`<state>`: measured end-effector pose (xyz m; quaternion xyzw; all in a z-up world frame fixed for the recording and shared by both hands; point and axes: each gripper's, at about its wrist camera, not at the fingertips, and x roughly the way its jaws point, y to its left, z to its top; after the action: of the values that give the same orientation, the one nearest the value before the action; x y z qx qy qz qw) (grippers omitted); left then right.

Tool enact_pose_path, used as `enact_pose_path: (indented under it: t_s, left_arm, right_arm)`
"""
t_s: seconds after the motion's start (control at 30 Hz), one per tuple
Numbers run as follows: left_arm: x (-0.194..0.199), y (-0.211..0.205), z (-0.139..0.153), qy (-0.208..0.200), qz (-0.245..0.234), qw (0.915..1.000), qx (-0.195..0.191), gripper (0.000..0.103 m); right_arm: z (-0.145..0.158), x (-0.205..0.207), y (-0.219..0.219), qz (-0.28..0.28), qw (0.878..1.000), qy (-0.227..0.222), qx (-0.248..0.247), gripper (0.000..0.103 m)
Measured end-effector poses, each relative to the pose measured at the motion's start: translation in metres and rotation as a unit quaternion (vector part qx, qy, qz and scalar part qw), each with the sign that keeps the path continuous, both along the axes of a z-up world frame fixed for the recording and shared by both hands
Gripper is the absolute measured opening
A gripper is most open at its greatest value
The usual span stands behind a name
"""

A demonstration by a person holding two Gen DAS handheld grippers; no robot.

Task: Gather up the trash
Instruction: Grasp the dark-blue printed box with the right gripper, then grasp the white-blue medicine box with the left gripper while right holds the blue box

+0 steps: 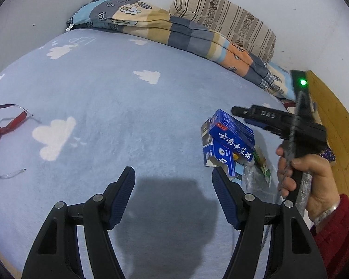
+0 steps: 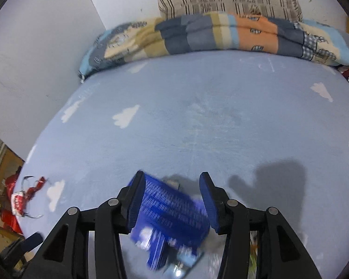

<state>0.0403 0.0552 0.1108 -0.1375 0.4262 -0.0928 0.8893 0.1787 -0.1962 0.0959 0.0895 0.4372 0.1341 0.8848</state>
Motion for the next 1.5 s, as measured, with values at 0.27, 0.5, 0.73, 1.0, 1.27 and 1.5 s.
enact_pose_path:
  t_s: [0.27, 0.5, 0.73, 1.0, 1.27, 1.5]
  left_arm:
    - [0.0, 0.013, 0.002, 0.003, 0.024, 0.9995, -0.019, 0.068]
    - [0.0, 0.008, 0.0, 0.006, 0.021, 0.9997, -0.012, 0.068]
    - [0.007, -0.008, -0.004, 0.016, -0.01, 0.9997, -0.015, 0.068]
    - [0.033, -0.05, -0.01, 0.02, -0.061, 0.9977, -0.02, 0.073]
    - [0.07, -0.11, -0.035, 0.052, -0.097, 0.9939, 0.009, 0.076]
    - [0.096, -0.118, -0.064, 0.062, -0.088, 0.9912, 0.076, 0.076]
  right_arm:
    - [-0.019, -0.024, 0.015, 0.1, 0.993, 0.044, 0.048, 0.065]
    - [-0.028, -0.055, 0.055, 0.115, 0.991, 0.01, -0.069, 0.068]
    - [-0.011, -0.085, 0.031, 0.06, 0.996, -0.01, -0.063, 0.054]
    - [0.035, -0.154, -0.034, -0.021, 0.999, -0.027, -0.013, 0.054]
    - [0.036, -0.201, -0.079, -0.088, 0.993, -0.013, 0.08, 0.054]
    - [0.032, -0.199, -0.087, -0.093, 0.992, -0.012, 0.09, 0.054]
